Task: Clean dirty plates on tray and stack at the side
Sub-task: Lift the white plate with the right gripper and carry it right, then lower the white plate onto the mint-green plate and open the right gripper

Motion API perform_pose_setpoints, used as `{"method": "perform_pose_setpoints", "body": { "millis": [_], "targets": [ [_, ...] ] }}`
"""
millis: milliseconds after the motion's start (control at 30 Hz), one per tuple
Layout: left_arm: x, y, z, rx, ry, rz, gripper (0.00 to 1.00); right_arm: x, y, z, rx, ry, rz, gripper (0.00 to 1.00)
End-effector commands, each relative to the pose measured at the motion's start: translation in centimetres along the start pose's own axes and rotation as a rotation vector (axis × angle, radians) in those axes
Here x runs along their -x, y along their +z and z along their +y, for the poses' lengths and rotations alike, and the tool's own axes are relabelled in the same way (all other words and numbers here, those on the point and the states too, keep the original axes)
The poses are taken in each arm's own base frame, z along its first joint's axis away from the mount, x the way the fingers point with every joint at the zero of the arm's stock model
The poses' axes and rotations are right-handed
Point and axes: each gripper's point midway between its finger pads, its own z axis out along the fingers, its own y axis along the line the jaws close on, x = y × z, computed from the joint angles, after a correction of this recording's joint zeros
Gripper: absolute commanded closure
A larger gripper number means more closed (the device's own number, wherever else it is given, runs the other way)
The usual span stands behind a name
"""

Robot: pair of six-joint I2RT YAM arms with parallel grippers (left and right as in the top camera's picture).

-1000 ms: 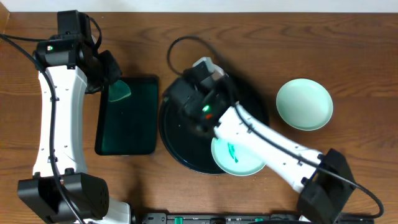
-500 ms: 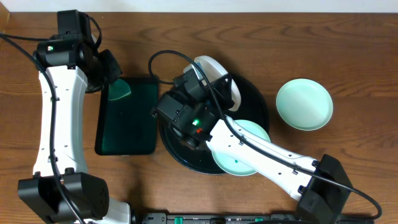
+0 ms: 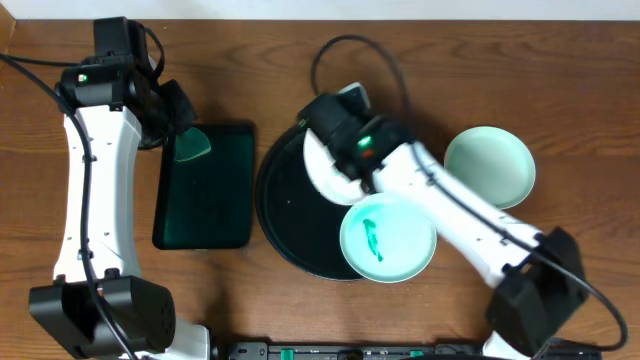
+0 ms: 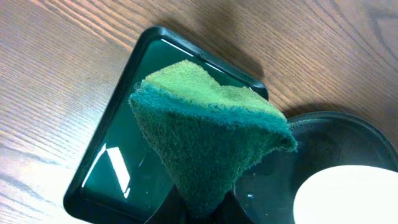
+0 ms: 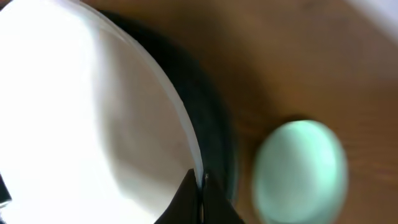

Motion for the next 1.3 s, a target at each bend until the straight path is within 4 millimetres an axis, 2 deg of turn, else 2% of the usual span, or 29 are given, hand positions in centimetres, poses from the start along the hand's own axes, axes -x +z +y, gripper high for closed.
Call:
{"method": "perform_pose_setpoints", "body": {
  "millis": [0, 133, 267, 300, 333, 400, 500, 567, 700, 767, 867, 1067, 1267],
  "targets": [
    [-0.4, 0.3, -1.2, -0.025, 0.031, 0.009, 0.93, 1.9, -3.2, -0.5, 0.381, 0.188, -0.003, 0.99],
    [-0.7, 0.4, -2.5, -0.041, 0.064, 0.002, 0.93, 2.1, -3.6, -5.2, 0.504, 0.341, 0.017, 0.99],
    [-0.9, 0.4, -3.2, -0.049, 0.082, 0.0, 0.93, 0.3, -2.9, -12.1, 0.482, 0.507, 0.055, 0.99],
    [-0.9, 0.4, -3.2, -0.049, 0.082, 0.0, 0.93, -0.5, -2.6, -13.7, 0.458, 0.542, 0.072, 0.99],
    [-0.9, 0.4, -3.2, -0.049, 0.082, 0.0, 0.93, -2.5, -1.7, -16.9, 0.398, 0.617, 0.123, 0.99],
    [-0.8, 0.4, -3.2, -0.049, 0.082, -0.002, 0.93, -5.1, -0.7, -20.2, 0.32, 0.697, 0.185, 0.99],
    [-0.8, 0.4, -3.3, -0.05, 0.082, -0.002, 0.93, -9.0, 0.8, -24.1, 0.197, 0.789, 0.264, 0.99],
    [-0.9, 0.4, -3.2, -0.049, 0.082, 0.001, 0.93, -11.3, 1.9, -25.9, 0.132, 0.834, 0.305, 0.99],
    [-1.0, 0.4, -3.2, -0.047, 0.082, 0.004, 0.93, -15.2, 4.4, -26.4, 0.104, 0.917, 0.386, 0.99],
    [-1.1, 0.4, -3.1, -0.046, 0.082, 0.007, 0.93, -17.0, 5.8, -25.9, 0.101, 0.935, 0.421, 0.99],
    [-1.1, 0.4, -3.1, -0.044, 0.082, 0.009, 0.93, -18.8, 7.7, -24.7, 0.121, 0.957, 0.451, 0.99],
    [-1.2, 0.4, -3.0, -0.042, 0.097, 0.014, 0.93, -20.0, 11.0, -23.0, 0.153, 0.969, 0.46, 0.98],
    [-1.2, 0.4, -3.0, -0.04, 0.097, 0.012, 0.93, -19.6, 11.6, -23.3, 0.152, 0.97, 0.444, 0.83]
  ]
}}
